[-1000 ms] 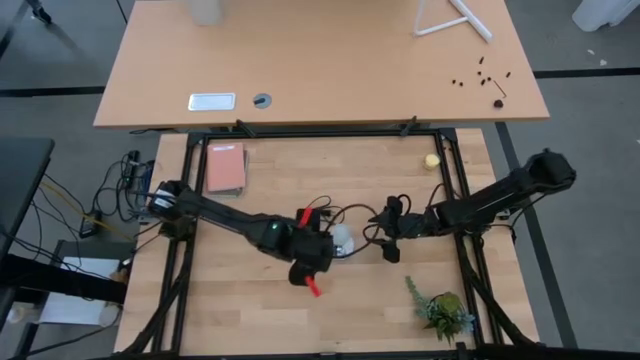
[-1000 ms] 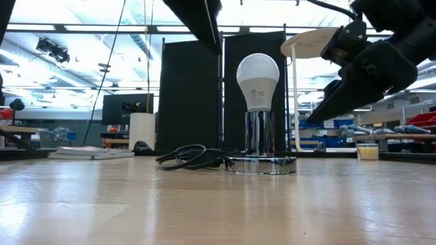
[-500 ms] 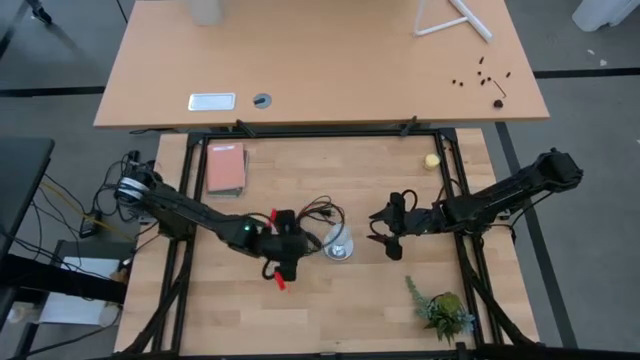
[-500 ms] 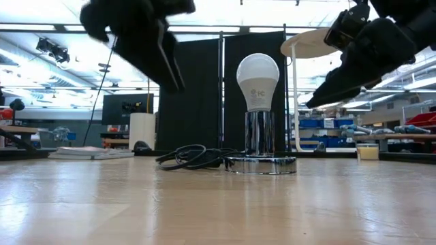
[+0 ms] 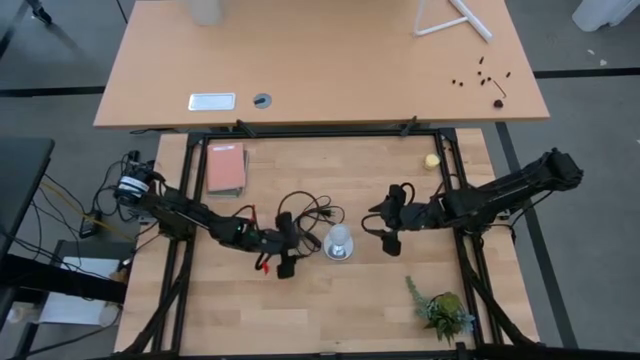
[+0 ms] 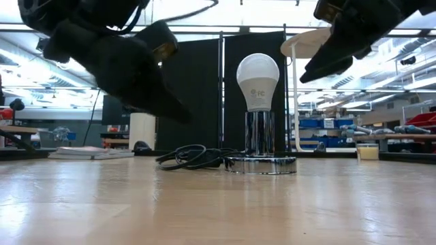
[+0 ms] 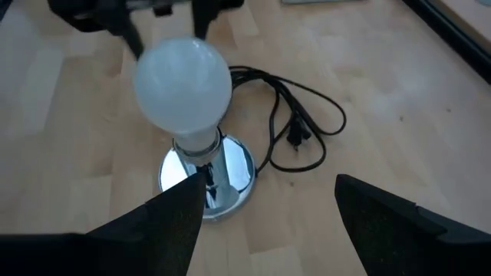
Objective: Screw lightbulb
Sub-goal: Insert the lightbulb into the silver lamp
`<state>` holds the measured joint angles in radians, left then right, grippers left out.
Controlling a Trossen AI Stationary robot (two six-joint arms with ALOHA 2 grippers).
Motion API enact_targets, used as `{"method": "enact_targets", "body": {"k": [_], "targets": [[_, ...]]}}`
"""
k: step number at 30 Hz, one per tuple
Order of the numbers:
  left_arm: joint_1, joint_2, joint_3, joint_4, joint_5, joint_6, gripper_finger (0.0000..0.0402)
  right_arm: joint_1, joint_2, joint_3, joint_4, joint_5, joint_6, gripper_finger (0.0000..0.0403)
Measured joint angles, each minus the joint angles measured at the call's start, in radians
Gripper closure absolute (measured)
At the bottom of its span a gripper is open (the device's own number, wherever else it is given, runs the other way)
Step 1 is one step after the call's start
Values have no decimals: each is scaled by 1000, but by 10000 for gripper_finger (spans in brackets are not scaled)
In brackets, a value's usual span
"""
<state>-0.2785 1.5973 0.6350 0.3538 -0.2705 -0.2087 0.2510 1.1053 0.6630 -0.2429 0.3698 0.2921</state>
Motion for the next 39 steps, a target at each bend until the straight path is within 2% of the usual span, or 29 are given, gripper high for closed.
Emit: {"method": "enact_targets", "body": {"k": [2, 4, 8, 14, 27, 31, 35, 39], "targets": [[0, 4, 0, -11, 83, -18, 147, -6, 0, 5, 2, 0, -5, 104], [0, 13, 1, -34, 117, -40, 147, -13, 0, 5, 0, 0, -5, 104], [0, 62, 0, -87, 101, -88, 147, -20, 0, 5, -1, 3, -5, 104], [24, 120, 7, -79, 100, -120, 147, -19, 0, 5, -3, 3, -4, 104], [31, 67, 9, -253, 208, -189, 147, -19, 1, 4, -19, 3, -7, 104], [30, 20, 31, -377, 222, -193, 147, -19, 1, 4, -24, 3, -7, 104], [27, -20, 81, -593, 215, -194, 147, -19, 1, 4, -23, 3, -19, 104], [32, -22, 93, -692, 189, -194, 147, -19, 1, 4, -22, 3, -24, 104]]}}
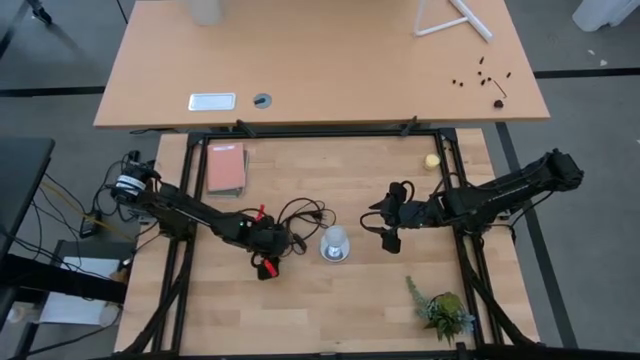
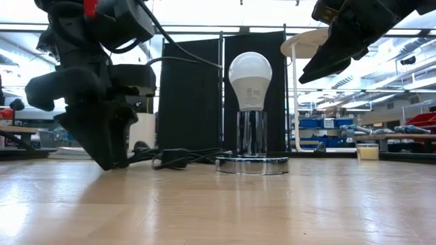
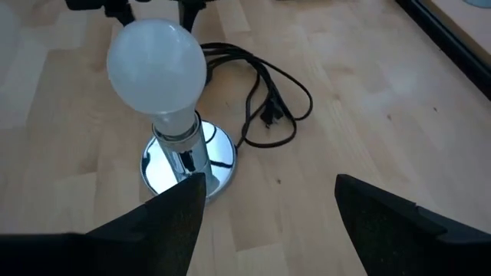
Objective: Screw lightbulb
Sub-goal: Insert the lightbulb into the silver lamp
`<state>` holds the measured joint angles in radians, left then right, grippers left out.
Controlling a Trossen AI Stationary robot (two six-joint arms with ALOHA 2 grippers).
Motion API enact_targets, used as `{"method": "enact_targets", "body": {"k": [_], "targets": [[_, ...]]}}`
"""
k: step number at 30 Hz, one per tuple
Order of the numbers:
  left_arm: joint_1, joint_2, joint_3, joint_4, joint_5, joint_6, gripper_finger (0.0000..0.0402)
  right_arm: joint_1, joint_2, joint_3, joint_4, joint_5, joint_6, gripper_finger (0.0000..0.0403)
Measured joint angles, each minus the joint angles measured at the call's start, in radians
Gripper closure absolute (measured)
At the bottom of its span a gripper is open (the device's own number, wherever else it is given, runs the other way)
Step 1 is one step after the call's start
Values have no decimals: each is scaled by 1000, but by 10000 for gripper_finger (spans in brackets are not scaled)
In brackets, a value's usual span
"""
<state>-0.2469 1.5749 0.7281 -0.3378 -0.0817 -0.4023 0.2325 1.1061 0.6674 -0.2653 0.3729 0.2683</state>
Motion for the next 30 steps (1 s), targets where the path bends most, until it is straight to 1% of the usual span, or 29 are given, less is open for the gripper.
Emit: {"method": "enact_targets", "body": {"k": [4, 7, 10, 13, 16, 17, 20, 25, 30], "targets": [[2, -1, 3, -6, -56, 2, 147, 0, 0, 0, 1, 0, -1, 104], [3, 1, 23, -59, -115, 45, 147, 0, 0, 0, 1, 0, -2, 104], [3, 2, 48, -142, -205, 101, 147, 0, 0, 0, 1, -5, -2, 104], [5, 3, 63, -215, -333, 162, 147, 1, 0, 0, 0, -6, -2, 104], [5, 4, 69, -192, -437, 189, 147, 1, 0, 0, 0, -6, 1, 104], [5, 3, 69, -186, -455, 189, 147, 1, 0, 0, 0, -6, 1, 104], [5, 3, 80, -176, -447, 187, 147, 8, 0, 0, 0, -6, 1, 104], [-13, -9, 133, -163, -420, 151, 147, 15, 0, 0, 0, -7, 1, 104], [-48, -19, 150, -65, -419, 134, 147, 15, 0, 0, -7, -7, 0, 104]]}}
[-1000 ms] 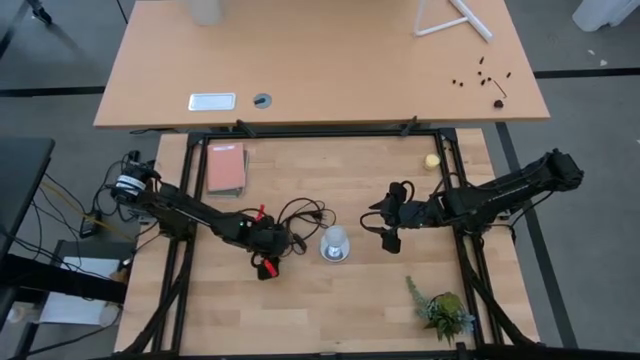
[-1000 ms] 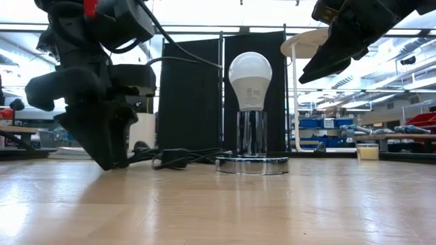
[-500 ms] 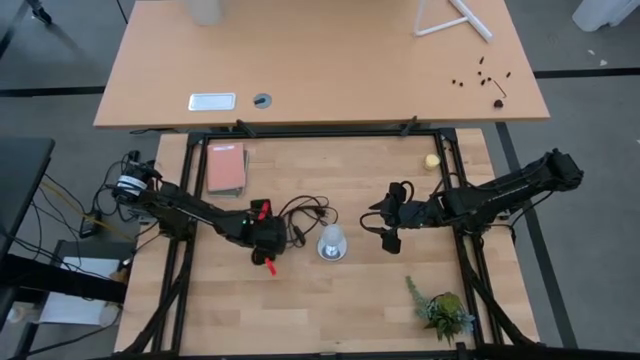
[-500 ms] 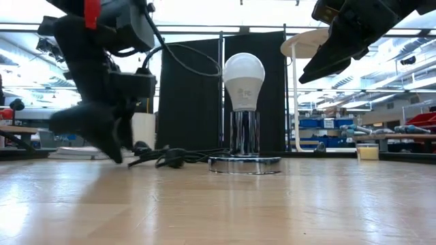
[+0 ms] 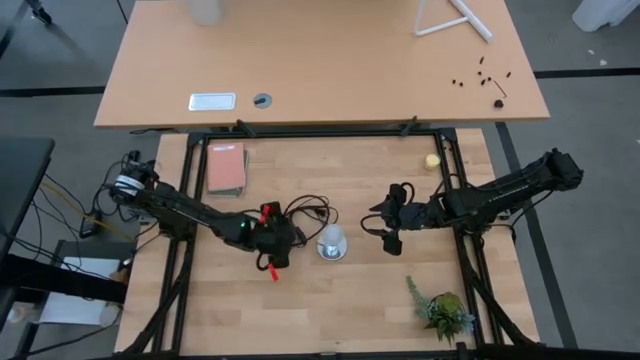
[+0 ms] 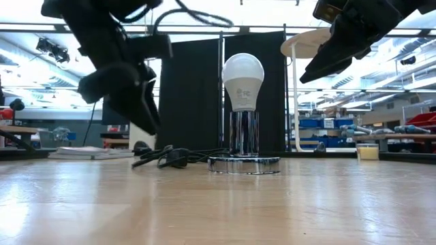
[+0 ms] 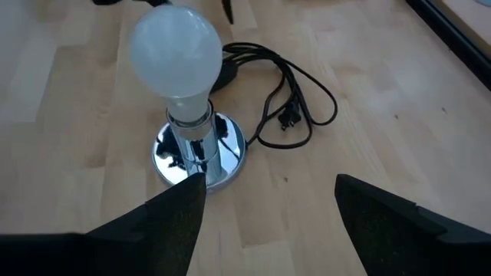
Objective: Screw lightbulb
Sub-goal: Insert the lightbulb into the silver lamp
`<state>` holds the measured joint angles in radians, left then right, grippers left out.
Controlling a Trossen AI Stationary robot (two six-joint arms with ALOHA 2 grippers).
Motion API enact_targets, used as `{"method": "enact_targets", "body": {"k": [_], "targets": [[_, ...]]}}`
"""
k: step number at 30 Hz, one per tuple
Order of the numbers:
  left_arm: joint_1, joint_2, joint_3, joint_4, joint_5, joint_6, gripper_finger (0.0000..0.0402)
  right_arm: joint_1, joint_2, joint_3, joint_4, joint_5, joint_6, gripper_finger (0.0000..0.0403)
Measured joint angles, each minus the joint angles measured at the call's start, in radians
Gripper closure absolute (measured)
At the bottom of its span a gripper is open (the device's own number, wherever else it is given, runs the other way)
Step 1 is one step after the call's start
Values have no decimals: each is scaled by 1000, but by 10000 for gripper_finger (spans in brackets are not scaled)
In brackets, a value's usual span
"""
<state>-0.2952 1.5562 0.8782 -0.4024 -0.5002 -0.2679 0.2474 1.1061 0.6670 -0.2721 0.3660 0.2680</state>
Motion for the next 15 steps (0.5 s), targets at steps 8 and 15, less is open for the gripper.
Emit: {"method": "enact_targets", "body": {"k": [8, 15], "targets": [[-76, 0, -114, 341, -52, -48, 147, 1, 0, 0, -13, 0, -7, 104], [-82, 15, -288, 895, -71, -53, 147, 0, 0, 0, 2, 3, -7, 104]]}}
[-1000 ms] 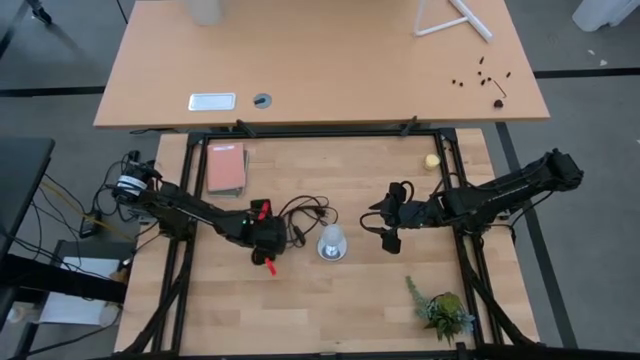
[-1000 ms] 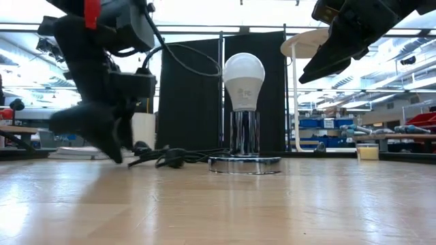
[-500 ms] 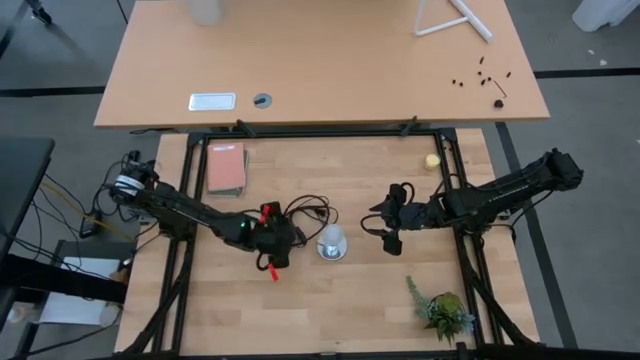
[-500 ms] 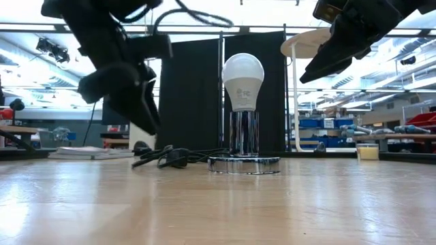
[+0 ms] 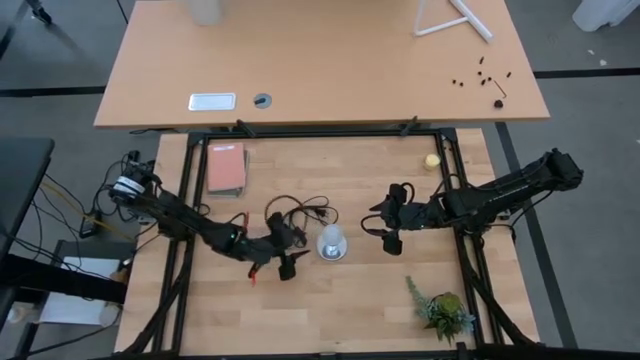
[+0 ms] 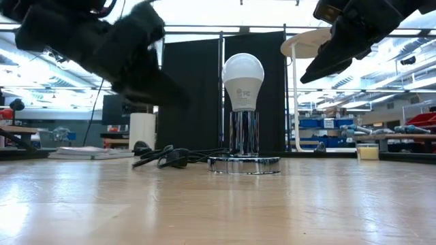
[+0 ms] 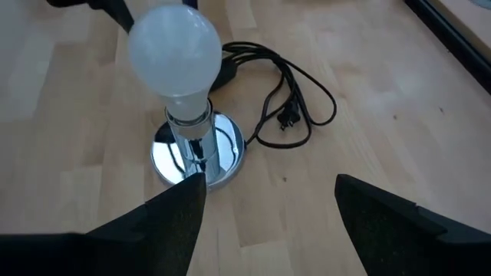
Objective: Screw lightbulb
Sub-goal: Insert the lightbulb into the silver lamp
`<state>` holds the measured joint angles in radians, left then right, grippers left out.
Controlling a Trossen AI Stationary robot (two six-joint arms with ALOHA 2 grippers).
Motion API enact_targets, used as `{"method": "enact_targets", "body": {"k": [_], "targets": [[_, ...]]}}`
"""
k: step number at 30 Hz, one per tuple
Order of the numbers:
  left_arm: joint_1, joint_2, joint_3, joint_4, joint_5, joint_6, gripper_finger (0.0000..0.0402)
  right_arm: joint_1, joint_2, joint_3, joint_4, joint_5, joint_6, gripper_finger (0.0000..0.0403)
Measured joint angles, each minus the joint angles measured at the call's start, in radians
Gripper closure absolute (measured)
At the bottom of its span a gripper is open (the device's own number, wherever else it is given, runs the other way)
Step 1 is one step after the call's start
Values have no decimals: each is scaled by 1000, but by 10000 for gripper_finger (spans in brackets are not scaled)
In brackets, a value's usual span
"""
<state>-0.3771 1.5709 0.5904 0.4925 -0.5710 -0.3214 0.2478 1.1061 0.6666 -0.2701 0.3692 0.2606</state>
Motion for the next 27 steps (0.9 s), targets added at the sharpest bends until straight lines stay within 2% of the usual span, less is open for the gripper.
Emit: {"method": "enact_targets", "body": {"k": [5, 10, 14, 19, 27], "targets": [[9, 84, -56, 235, -21, -4, 147, 0, 0, 24, -13, 0, -14, 104], [10, 234, -19, 401, -15, 20, 147, -3, 20, 120, -96, -11, -83, 104], [10, 319, 34, 417, -18, 28, 147, -14, 70, 243, -236, -50, -110, 104], [19, 403, 112, 415, -26, 67, 147, -24, 137, 345, -297, -98, -151, 104], [54, 475, 183, 417, -56, 84, 147, -28, 185, 387, -331, -102, -159, 104]]}}
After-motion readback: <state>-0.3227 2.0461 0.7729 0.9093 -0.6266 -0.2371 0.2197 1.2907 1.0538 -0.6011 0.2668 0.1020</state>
